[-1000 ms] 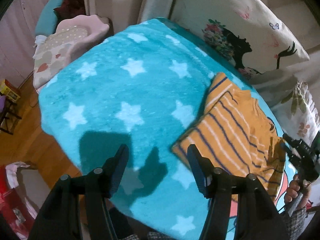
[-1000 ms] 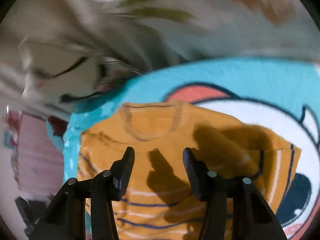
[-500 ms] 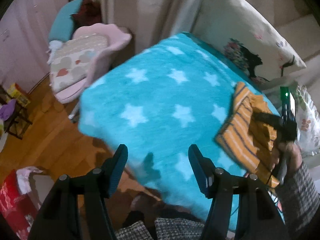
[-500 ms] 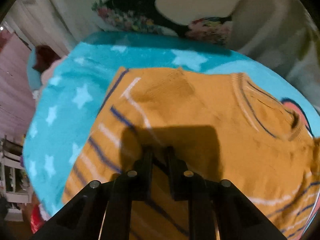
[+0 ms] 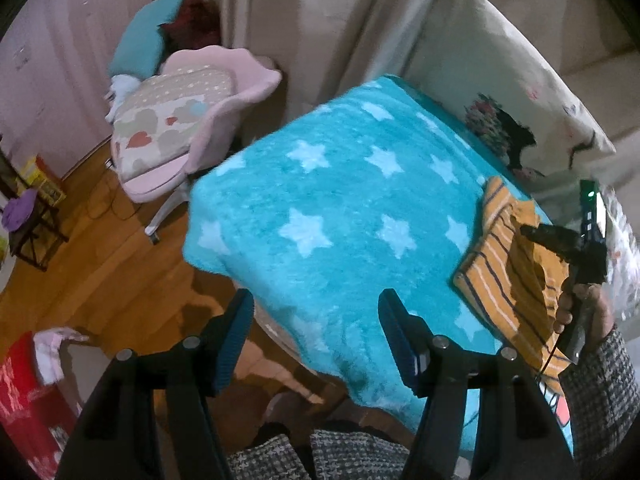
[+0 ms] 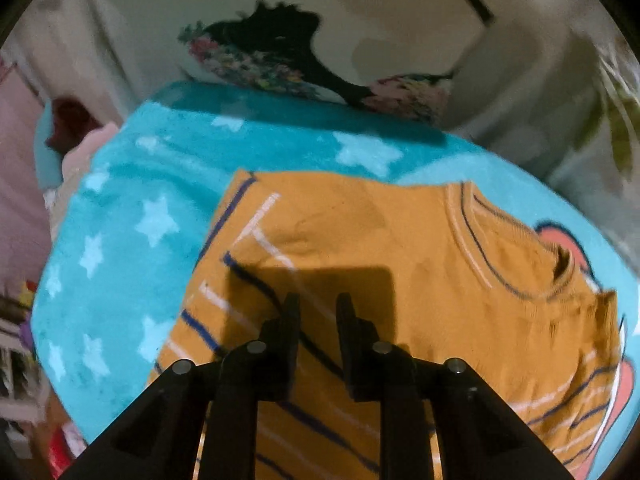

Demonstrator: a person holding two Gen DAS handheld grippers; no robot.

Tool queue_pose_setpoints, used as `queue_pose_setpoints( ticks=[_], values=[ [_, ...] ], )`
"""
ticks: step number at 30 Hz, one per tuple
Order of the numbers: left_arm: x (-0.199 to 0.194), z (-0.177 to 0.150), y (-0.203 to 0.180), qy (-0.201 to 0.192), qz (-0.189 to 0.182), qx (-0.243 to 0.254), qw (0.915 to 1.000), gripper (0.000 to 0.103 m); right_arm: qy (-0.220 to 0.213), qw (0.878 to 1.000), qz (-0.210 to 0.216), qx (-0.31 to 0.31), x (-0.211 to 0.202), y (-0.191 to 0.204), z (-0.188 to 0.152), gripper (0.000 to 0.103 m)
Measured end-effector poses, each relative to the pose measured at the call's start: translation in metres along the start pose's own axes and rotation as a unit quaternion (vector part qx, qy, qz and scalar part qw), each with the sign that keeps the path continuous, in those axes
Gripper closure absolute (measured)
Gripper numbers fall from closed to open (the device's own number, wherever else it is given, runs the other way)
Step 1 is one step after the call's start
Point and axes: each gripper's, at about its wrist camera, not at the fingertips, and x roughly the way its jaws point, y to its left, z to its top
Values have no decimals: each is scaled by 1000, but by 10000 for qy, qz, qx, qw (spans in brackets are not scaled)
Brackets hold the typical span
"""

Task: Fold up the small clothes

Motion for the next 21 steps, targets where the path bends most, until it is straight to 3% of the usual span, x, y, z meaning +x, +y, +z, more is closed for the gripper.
queue_pose_setpoints(
  ticks=[2,3,4,5,8,12,15,17,19,21],
  values=[
    [7,2,-10,90,-96,142,9998,39,-218,9996,157,96,-20,-6,-10,82],
    [10,2,-14,126,-139,205,9996,39,-377,9992,72,73,-31,-9,-17,71],
    [13,3,-21,151,-202,305,9992,39,-514,9987,2,51,-37,-12,-24,50],
    [14,3,-25,156,-254,383,9988,39,-629,9980,-47,25,-44,-16,-32,42],
    [21,4,-44,142,-426,712,9964,39,-712,9969,-254,232,-60,-44,-61,41],
    [41,2,-77,232,-518,1221,9909,39,-689,9916,-188,1076,-74,-110,-103,48],
    [62,-6,-100,497,-704,1468,9854,39,-485,9820,-535,1745,-75,-170,-136,56],
    [73,-12,-118,609,-812,1670,9807,39,-444,9741,-643,2120,-81,-200,-151,57],
    [83,-19,-135,682,-910,1853,9761,39,-565,9670,-364,2459,-94,-219,-161,57],
    [97,-24,-152,766,-1002,2023,9712,39,-690,9677,-538,2366,-109,-220,-157,57]
  ],
)
